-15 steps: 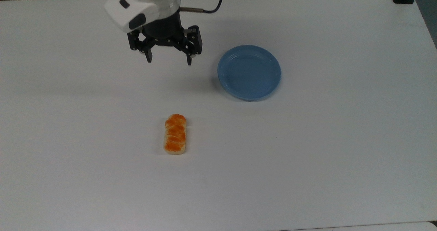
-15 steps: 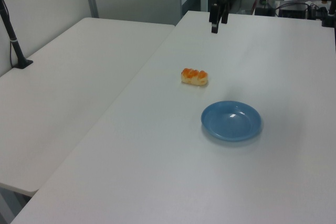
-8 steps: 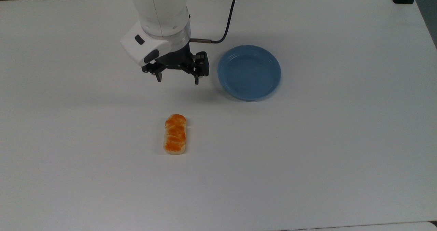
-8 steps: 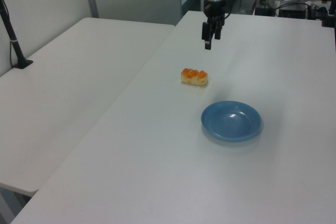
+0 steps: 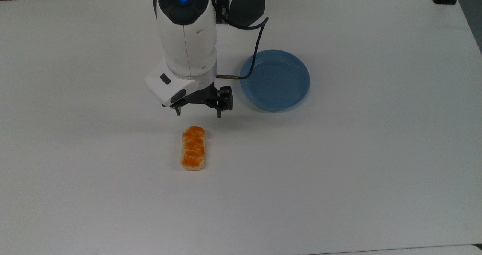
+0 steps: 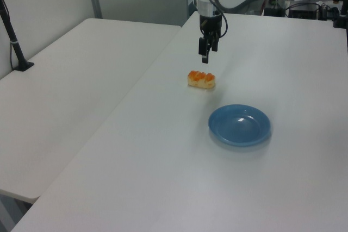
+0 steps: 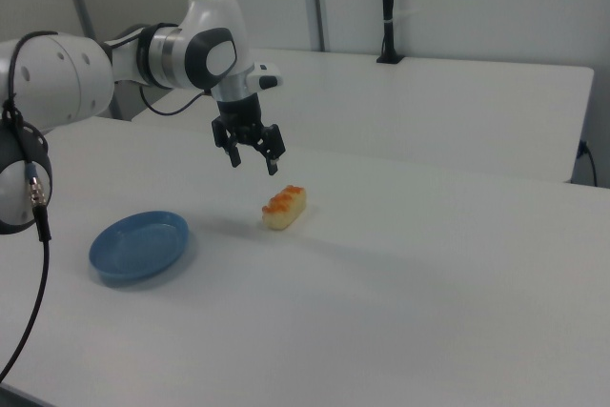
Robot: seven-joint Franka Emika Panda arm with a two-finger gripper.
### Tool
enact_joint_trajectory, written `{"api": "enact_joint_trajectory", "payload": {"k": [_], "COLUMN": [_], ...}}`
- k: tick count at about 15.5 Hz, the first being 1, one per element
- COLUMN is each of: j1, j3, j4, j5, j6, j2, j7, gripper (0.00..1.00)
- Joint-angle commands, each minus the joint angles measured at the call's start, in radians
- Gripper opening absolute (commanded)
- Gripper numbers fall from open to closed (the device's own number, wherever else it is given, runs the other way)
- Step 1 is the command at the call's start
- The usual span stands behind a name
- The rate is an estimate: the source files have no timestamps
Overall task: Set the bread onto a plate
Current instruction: 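Lower the gripper and close it on the bread roll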
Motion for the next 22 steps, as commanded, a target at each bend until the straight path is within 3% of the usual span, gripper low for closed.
{"api": "enact_joint_trajectory", "payload": {"k": [1,13,22], "j1": [0.017,0.017,0.002], "j3": [-0.013,-0.017,-0.019], "j4": [0.089,0.116,0.101], "j5": [-0.018,-0.067,-0.084], "j6": [0.011,0.095,0.110], "j2": [0.079,0.193,0.208], "j7": [0.022,0.023,0.023], "gripper": [0.98,0.97,0.94]}}
